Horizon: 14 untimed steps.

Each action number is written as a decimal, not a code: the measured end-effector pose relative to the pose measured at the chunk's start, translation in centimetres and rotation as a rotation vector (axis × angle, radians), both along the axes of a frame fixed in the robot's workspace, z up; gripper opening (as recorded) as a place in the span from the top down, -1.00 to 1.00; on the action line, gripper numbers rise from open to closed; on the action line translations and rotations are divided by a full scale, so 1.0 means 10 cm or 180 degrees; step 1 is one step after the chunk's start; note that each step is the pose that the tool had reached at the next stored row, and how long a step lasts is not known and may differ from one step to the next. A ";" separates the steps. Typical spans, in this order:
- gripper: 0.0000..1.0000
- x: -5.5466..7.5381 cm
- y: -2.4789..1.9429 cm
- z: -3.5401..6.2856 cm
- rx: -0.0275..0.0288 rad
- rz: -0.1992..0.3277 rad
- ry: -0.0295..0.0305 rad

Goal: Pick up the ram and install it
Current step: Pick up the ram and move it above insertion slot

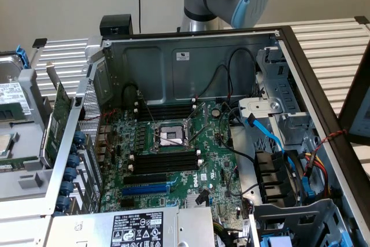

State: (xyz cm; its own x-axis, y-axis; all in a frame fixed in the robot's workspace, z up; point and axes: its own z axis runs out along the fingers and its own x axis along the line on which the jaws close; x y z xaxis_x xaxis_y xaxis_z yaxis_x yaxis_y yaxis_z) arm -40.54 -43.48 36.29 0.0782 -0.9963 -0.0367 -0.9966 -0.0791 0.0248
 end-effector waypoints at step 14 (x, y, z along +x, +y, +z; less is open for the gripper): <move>0.73 0.33 -0.044 0.165 0.0015 0.0030 -0.0014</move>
State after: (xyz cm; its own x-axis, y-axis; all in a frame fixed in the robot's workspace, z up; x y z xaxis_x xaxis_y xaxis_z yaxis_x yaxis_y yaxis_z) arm -37.28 -43.92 37.94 0.0877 -0.9953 -0.0408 -0.9959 -0.0886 0.0201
